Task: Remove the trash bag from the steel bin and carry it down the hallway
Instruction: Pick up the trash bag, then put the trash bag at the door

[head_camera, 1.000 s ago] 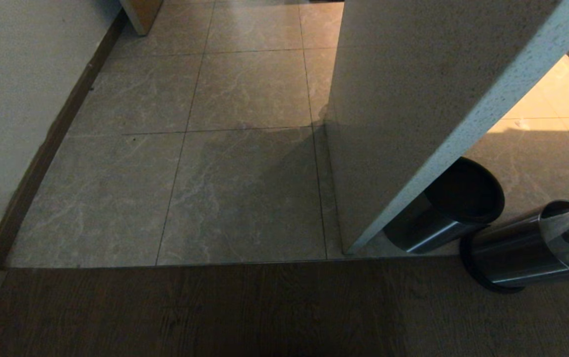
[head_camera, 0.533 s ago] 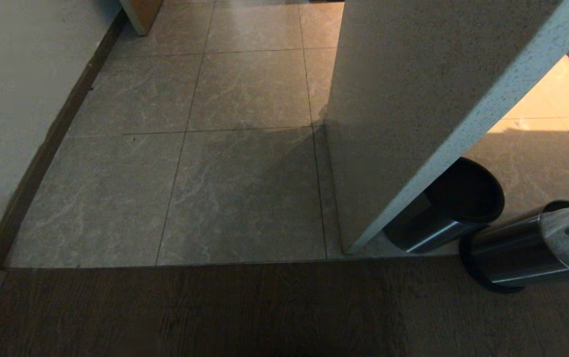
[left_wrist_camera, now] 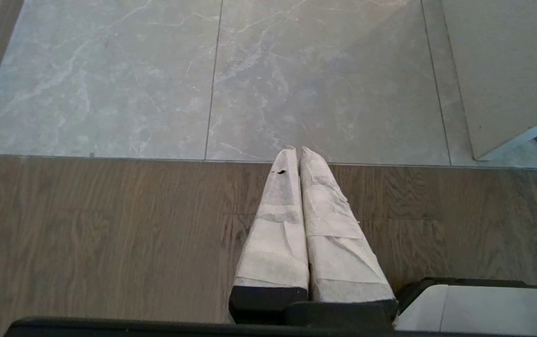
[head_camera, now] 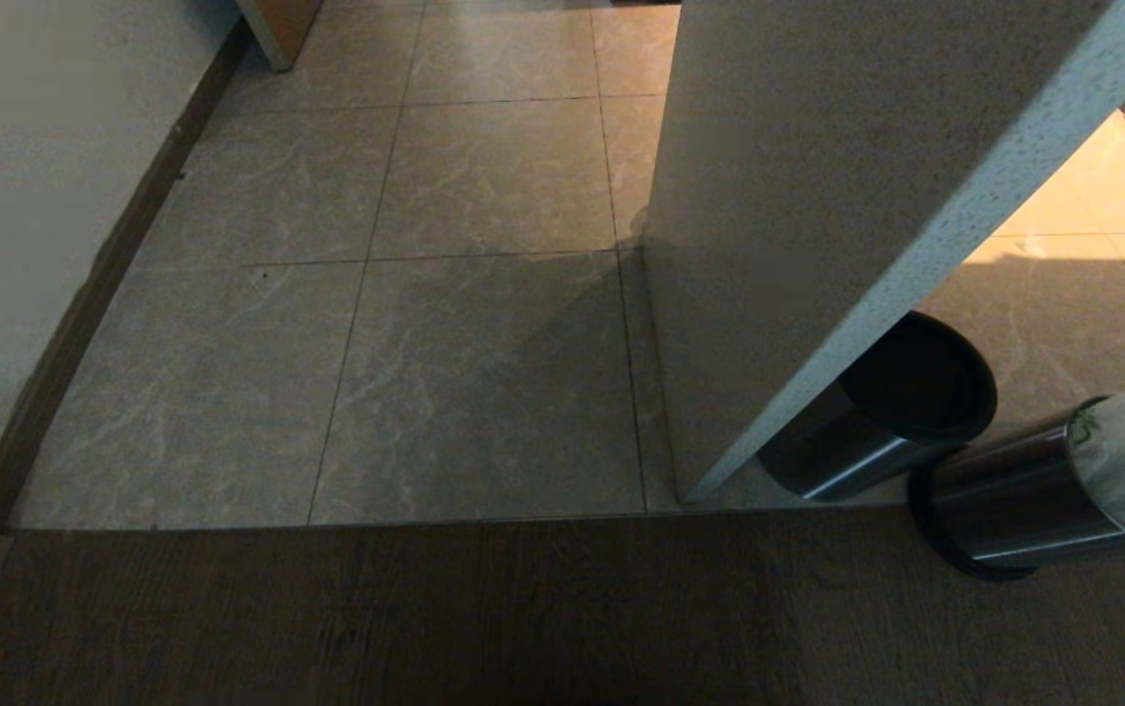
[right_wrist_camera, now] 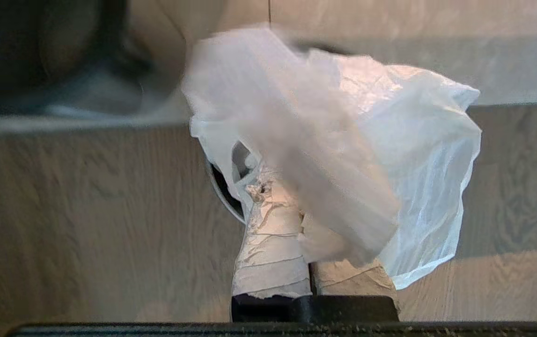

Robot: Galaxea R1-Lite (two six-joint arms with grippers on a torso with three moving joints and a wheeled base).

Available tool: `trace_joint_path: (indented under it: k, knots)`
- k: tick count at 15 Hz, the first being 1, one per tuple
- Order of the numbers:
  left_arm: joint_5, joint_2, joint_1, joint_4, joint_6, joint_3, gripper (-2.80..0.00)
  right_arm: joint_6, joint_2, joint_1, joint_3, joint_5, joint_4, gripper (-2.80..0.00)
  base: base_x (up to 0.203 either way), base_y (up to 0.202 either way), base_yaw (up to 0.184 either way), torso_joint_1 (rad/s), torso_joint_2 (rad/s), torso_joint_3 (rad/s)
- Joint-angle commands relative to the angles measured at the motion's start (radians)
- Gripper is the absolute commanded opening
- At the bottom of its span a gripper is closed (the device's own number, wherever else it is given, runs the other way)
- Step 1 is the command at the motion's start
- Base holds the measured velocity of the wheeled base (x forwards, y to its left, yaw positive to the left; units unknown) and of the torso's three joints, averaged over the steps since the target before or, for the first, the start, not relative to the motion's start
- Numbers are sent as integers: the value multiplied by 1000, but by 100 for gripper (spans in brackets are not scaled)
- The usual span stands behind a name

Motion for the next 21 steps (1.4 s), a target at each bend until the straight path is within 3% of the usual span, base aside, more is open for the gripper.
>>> trace_joint_path:
  k: [1,9,16,21]
  knots:
    - [0,-1,0,-1,-1,1,-280,41,-136,-4,-1,3,27,-280,0,0,0,0,0,0]
    - [1,0,0,-1,-1,0,-280,246,-495,38,34,82,175,-280,0,0,0,0,0,0]
    - [0,0,0,-1,-1,0,-280,265,-726,49,142,99,303,-280,0,0,0,0,0,0]
    - [0,0,0,-1,-1,0,-280,267,-843,271,259,71,416,-280,0,0,0,0,0,0]
